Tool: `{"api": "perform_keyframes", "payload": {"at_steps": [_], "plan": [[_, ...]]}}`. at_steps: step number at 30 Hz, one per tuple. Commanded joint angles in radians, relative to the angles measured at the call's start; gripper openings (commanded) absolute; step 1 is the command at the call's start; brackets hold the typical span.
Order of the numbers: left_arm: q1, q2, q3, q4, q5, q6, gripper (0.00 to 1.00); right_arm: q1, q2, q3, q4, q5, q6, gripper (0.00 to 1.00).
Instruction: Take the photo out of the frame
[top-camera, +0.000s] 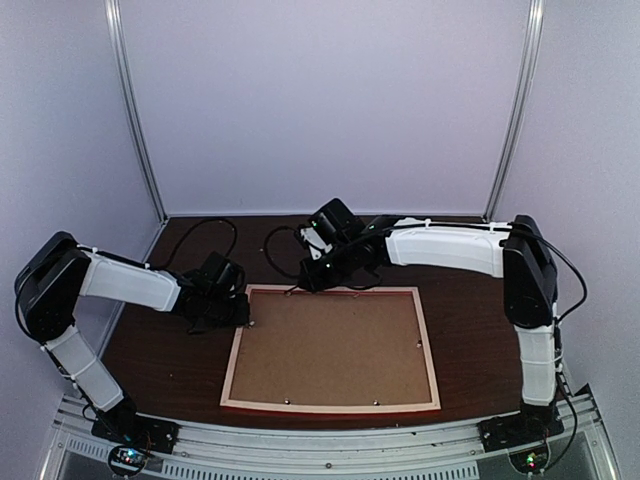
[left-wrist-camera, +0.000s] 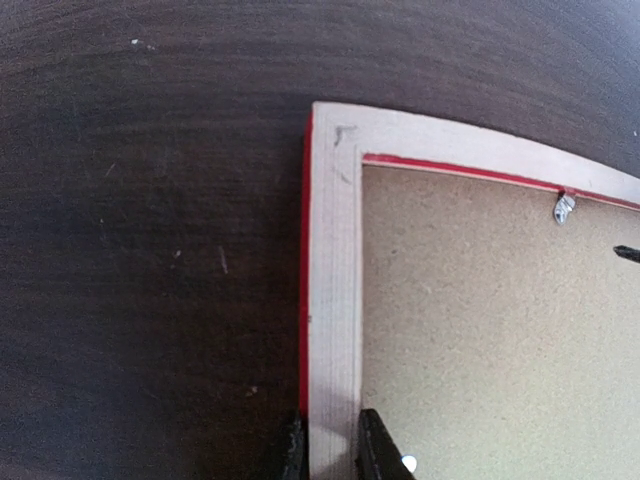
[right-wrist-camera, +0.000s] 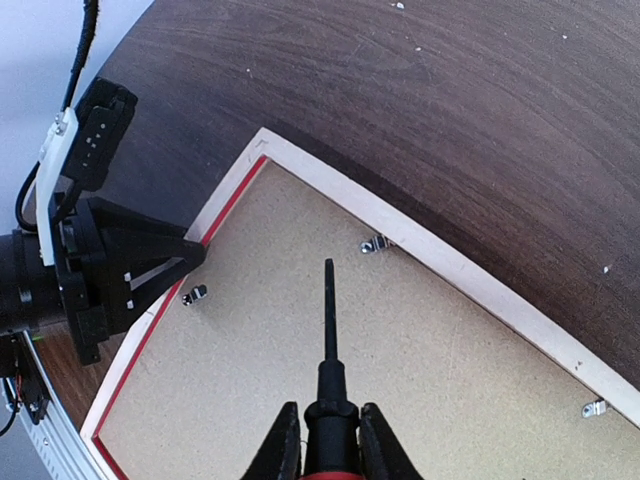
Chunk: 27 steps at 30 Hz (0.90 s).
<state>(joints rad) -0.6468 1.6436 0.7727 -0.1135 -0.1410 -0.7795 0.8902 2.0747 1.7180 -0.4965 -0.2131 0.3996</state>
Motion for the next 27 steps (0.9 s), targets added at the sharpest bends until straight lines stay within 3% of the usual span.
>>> {"api": "perform_keyframes", "payload": {"at_steps": [1,27], "plan": [[0.008,0.028,-0.049,-0.105,0.039,-0.010,0.18,-0.003,0.050,0.080,-0.032,0.011,-0.004,0.00],[0.007,0.032,-0.056,-0.092,0.042,-0.010,0.17,-0.023,0.171,0.200,-0.109,0.108,-0.048,0.00]]}}
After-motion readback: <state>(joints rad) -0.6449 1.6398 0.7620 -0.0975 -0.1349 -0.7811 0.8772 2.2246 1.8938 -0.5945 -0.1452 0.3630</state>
